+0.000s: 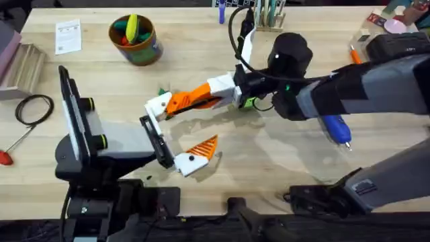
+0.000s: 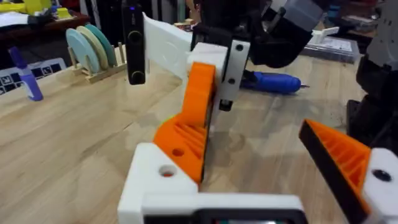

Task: Pick up the gripper from the table and insert it into the empty holder that is missing its gripper. Then pick up a screw, insert it into the mounting hole, and use the screwdriver to tighten it. Finally, clean up the table by picking up the vegetable and placing it into the bucket.

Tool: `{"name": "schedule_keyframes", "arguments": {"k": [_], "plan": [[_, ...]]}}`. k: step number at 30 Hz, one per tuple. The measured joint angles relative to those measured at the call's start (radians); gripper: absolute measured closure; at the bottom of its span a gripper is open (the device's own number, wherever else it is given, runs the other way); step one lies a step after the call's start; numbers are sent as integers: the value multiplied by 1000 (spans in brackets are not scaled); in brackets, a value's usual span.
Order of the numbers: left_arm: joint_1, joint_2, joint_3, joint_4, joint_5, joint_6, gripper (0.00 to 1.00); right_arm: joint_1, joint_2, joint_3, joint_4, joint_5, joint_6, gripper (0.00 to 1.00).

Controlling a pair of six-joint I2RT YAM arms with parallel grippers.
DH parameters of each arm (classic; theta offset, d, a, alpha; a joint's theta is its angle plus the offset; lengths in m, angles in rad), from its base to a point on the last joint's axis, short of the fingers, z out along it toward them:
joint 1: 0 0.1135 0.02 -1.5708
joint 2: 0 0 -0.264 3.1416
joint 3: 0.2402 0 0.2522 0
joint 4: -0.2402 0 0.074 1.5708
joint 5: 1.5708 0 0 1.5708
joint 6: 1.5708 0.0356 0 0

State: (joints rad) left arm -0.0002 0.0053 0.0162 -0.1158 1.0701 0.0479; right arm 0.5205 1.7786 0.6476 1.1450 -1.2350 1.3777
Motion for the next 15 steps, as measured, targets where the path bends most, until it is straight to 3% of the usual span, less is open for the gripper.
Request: {"name": "schedule_keyframes", "arguments": {"k": [15], "plan": [[-2, 0, 0, -1, 19, 19, 15, -12, 0, 0, 16, -61, -61, 993]]}}
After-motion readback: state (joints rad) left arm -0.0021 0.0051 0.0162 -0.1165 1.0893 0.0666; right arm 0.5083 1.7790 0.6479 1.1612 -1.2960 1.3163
